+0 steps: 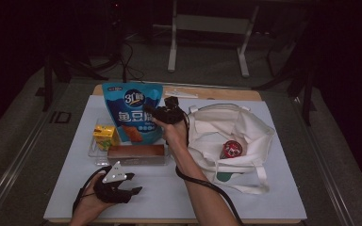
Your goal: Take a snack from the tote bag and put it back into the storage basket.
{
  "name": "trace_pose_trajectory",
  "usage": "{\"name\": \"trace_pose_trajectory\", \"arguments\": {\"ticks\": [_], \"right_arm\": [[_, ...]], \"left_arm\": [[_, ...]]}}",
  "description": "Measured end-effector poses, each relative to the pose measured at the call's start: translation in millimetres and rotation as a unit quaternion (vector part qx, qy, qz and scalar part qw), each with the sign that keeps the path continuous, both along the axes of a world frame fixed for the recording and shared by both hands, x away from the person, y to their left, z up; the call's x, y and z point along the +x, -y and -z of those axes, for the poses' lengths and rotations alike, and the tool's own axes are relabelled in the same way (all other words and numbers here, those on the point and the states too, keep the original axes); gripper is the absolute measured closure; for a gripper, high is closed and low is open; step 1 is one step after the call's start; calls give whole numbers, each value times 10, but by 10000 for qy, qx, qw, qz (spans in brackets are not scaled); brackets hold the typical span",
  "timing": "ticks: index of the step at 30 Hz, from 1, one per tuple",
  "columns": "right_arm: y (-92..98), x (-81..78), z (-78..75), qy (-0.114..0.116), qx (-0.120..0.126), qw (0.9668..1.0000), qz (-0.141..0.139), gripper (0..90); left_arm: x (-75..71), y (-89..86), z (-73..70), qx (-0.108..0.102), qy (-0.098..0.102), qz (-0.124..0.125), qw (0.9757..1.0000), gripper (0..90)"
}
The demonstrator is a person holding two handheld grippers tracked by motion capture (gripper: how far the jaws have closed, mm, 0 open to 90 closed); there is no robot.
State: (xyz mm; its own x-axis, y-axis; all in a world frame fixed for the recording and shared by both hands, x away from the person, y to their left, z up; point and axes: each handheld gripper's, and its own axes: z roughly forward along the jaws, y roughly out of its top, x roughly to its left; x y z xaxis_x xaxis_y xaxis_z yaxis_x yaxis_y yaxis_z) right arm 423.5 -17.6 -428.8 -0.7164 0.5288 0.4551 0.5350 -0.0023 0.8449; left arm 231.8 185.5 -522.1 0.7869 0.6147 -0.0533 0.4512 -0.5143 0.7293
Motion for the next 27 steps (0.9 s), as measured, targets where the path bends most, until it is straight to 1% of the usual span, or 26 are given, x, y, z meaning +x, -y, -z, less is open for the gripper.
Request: {"name": "trace_pose_trajectory", "arguments": {"ticks": [2, 4, 5, 6, 8, 10, 13, 15, 17, 19, 21, 24, 27], "right_arm": [[26, -6, -18, 28, -150, 9999, -27, 858], [48, -9, -47, 81, -385, 9992, -87, 836], [63, -10, -66, 66, -525, 9985, -109, 810], [71, -8, -76, 62, -613, 9980, -134, 788], [100, -13, -97, 103, -966, 9951, -161, 747], [134, -6, -102, 71, -1154, 9930, -225, 713], [183, -9, -110, 76, -1557, 9873, -290, 660], [195, -32, -115, 146, -1855, 9820, -310, 643], [200, -50, -107, 135, -2069, 9777, -339, 634], [203, -63, -89, 127, -2166, 9755, -366, 631], [204, -74, -78, 83, -2129, 9764, -348, 635], [176, -108, -52, 24, -2190, 9748, -425, 661], [143, -138, -36, 19, -2152, 9756, -446, 682]], "left_arm": [[1, 12, 3, 7, -3, 10, 10000, 409], [0, 23, 5, 31, -12, 29, 10000, 410], [2, 25, 6, 44, -15, 34, 10000, 409], [2, 29, 9, 54, -8, 35, 10000, 409], [1, 32, 9, 60, -6, 48, 10000, 409], [1, 34, 11, 68, -14, 43, 10000, 409], [3, 40, 18, 72, -34, 36, 10000, 409], [2, 45, 21, 76, -39, 50, 10000, 410], [2, 52, 24, 102, -45, 69, 9999, 409], [1, 57, 26, 108, -49, 75, 9999, 409], [-2, 59, 26, 106, -49, 73, 9999, 407], [1, 60, 28, 112, -53, 74, 9999, 407], [2, 69, 31, 132, -55, 91, 9999, 407]]}}
